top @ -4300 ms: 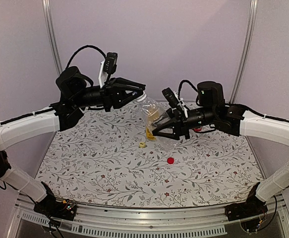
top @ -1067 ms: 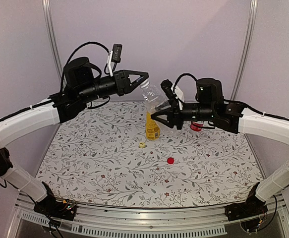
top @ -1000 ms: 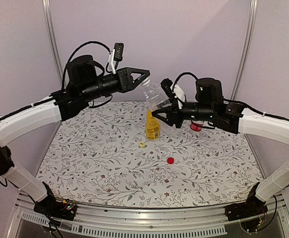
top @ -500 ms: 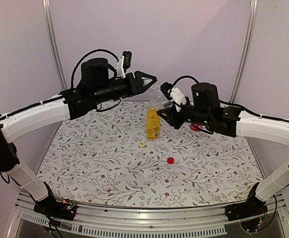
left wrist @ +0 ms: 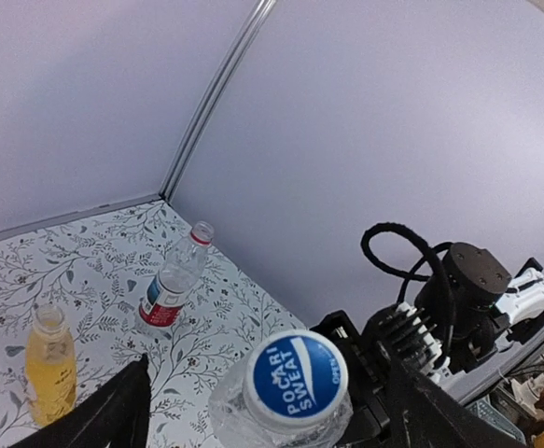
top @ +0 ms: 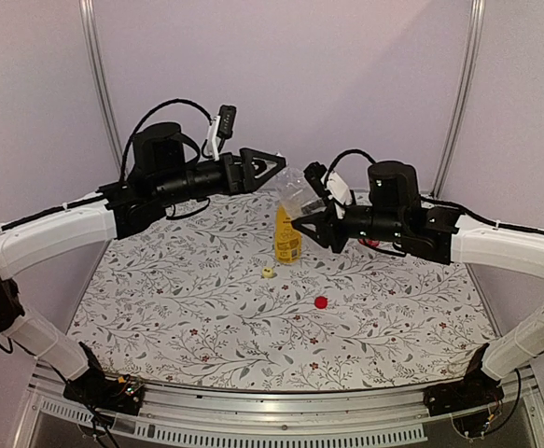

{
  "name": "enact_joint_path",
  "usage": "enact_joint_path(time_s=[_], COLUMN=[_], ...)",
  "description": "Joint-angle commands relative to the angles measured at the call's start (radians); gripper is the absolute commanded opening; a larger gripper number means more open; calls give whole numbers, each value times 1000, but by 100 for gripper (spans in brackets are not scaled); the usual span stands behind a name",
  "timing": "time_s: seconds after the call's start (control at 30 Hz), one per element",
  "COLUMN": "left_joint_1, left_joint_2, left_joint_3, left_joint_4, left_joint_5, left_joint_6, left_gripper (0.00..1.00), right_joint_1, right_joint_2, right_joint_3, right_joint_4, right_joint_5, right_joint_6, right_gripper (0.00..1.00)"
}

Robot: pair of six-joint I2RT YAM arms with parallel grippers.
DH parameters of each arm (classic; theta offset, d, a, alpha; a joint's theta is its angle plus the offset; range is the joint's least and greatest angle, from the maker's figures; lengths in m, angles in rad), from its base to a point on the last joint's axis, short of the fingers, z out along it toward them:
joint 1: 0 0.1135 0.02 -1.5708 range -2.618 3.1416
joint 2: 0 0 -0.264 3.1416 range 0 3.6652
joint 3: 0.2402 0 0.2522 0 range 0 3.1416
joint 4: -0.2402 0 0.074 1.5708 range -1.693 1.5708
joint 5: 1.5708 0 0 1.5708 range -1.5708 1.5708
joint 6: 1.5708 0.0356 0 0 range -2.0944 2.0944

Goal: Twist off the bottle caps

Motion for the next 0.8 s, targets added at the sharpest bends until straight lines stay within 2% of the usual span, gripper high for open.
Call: enact_joint_path(time_s=[0.0,0.07,0.23,0.37,0.47,0.77], left_joint_1=[57,76,100,99,98,73], left_joint_2=[-83,-100,-91,-68,-47,-22], left_joint_3=[-72,-96,-72,-59,-56,-53], left_joint_4=[188,240,251,312,362,400], left_joint_5=[207,307,493,603,655,705], left_joint_6=[70,100,145,146,131,119], left_gripper=[88,89,87,75,69,64], right_joint_1=[-19,-27,-36,-39,-38,-39], right_joint_2=[-46,-52,-49,-25,-7,23], right_joint_3=[-15,-18,-7,16,31,45], right_joint_4=[19,18,16,10,13,17], right_joint_5=[-182,-270,-456,-562,-621,-669], right_joint_6=[30,34,40,48,58,77], right_gripper=[26,26,26,26,26,26])
